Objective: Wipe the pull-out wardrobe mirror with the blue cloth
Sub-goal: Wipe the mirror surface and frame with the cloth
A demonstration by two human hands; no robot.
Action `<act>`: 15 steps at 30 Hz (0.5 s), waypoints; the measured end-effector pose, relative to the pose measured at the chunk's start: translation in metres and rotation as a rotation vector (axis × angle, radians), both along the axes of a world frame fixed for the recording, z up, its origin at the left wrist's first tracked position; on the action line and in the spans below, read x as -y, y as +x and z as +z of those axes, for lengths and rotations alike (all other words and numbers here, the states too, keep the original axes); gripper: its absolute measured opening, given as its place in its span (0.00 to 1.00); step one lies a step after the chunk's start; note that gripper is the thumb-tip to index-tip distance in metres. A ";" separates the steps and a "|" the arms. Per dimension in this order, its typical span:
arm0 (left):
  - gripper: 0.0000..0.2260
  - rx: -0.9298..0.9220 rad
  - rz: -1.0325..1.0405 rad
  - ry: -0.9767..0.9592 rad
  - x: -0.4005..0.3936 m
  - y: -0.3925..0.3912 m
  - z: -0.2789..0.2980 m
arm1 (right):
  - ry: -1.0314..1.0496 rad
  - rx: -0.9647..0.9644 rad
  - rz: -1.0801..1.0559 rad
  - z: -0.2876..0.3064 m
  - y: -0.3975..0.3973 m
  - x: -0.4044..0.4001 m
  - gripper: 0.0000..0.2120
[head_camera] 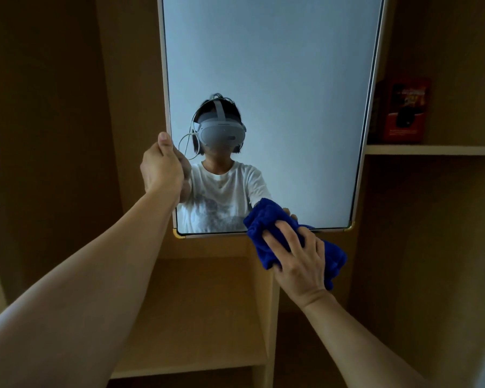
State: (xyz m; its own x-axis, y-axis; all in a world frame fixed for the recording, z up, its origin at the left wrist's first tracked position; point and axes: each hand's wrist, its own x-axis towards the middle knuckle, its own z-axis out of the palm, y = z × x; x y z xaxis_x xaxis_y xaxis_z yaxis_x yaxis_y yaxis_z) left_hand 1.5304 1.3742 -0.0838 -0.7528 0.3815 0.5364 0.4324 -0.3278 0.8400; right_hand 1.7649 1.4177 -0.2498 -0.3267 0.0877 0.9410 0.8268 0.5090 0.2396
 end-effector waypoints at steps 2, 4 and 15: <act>0.19 0.004 0.004 -0.008 0.001 0.001 0.000 | 0.003 -0.046 0.000 -0.003 0.003 -0.003 0.25; 0.19 0.009 -0.003 -0.001 0.001 0.001 0.000 | 0.003 -0.107 -0.013 -0.008 0.006 -0.005 0.25; 0.20 0.007 -0.002 -0.002 0.000 0.000 -0.002 | -0.276 -0.541 -0.117 -0.016 0.050 -0.014 0.33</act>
